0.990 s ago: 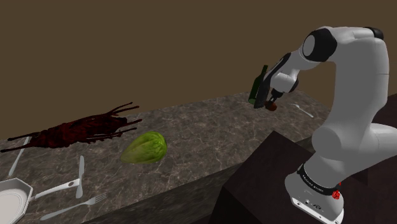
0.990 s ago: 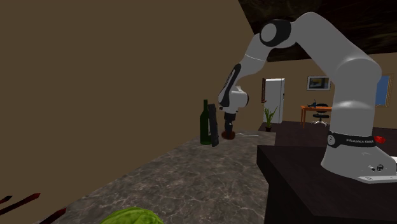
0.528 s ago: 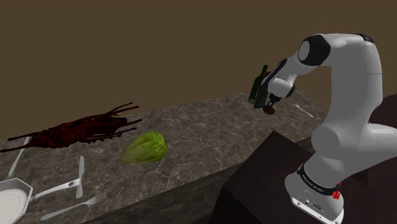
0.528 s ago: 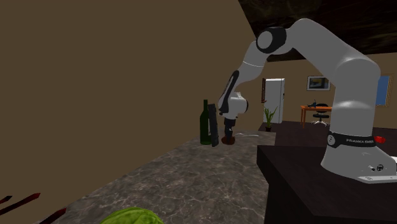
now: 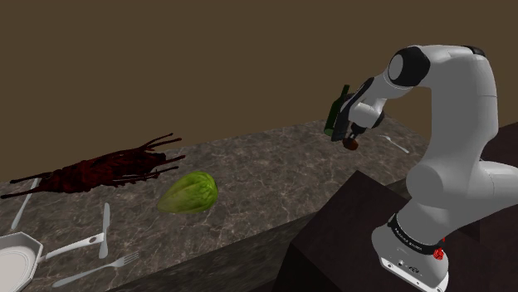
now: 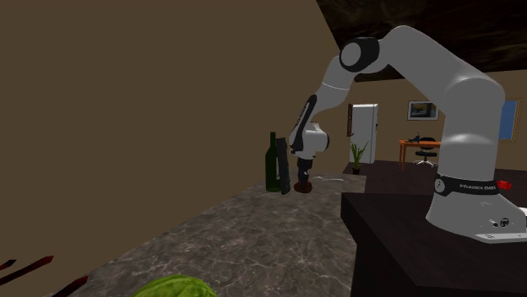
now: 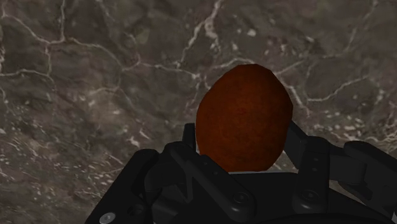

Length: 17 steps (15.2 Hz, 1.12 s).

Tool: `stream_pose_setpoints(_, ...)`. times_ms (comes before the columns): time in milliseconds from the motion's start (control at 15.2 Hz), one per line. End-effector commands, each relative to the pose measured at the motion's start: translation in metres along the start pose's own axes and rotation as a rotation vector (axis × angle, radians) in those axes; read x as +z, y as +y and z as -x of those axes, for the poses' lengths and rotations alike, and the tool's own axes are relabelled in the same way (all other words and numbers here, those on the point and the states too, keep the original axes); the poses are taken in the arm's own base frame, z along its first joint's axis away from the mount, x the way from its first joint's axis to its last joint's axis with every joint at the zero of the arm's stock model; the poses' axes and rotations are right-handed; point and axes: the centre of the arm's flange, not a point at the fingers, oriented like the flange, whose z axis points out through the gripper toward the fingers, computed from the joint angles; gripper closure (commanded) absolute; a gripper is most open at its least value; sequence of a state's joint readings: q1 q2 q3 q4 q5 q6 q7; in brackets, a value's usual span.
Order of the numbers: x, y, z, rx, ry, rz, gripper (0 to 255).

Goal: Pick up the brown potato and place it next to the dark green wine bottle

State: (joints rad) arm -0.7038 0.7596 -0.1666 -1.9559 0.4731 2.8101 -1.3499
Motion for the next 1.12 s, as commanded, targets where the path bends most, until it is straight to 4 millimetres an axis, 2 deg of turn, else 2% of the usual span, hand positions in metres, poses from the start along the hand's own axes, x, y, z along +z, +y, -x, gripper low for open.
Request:
stream_pose_setpoints(0,0.0,0.0,0.0,0.0,0.0,0.0,0)
stream_pose_setpoints(330,0.0,0.0,0.0,0.0,0.0,0.0,0)
stream_pose_setpoints(594,-0.05,0.0,0.0,0.0,0.0,0.0,0)
stream_pose_setpoints(1056,-0.05,0.0,0.0,0.0,0.0,0.0,0)
